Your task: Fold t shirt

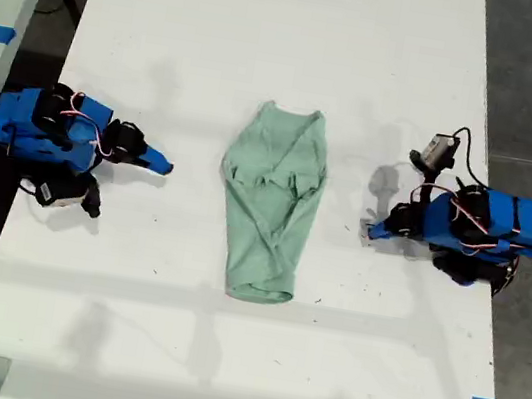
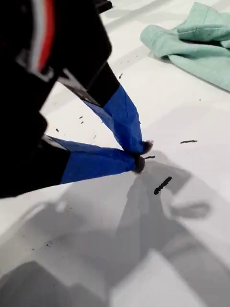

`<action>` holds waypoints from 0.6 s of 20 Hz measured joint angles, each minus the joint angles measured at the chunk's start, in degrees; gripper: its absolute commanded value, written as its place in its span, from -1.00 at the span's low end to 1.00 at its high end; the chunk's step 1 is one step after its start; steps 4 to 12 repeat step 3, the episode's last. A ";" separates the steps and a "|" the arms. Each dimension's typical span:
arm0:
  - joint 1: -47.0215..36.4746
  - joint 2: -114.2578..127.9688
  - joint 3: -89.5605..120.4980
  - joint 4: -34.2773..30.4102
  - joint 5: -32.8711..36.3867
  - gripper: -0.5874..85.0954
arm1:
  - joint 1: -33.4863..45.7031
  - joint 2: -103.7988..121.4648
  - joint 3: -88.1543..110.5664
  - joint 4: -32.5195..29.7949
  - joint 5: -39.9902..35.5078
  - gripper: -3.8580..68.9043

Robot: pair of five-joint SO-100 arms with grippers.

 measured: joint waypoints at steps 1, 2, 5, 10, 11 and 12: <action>0.00 0.00 0.00 0.00 0.00 -0.98 | -0.09 0.00 0.00 0.00 0.00 -0.85; 0.00 0.00 0.00 0.00 0.00 -0.98 | -0.09 0.00 0.00 0.00 0.00 -0.85; 0.00 0.00 0.00 0.00 0.00 -0.98 | -0.09 0.00 0.00 0.00 0.00 -0.85; 0.00 0.00 0.00 0.00 0.00 -0.98 | -0.09 0.00 0.00 0.00 0.00 -0.85; 0.00 0.00 0.00 0.00 0.00 -0.98 | -0.09 0.00 0.00 0.00 0.00 -0.85; 0.00 0.00 0.00 0.00 0.00 -0.98 | -0.09 0.00 0.00 0.00 0.00 -0.85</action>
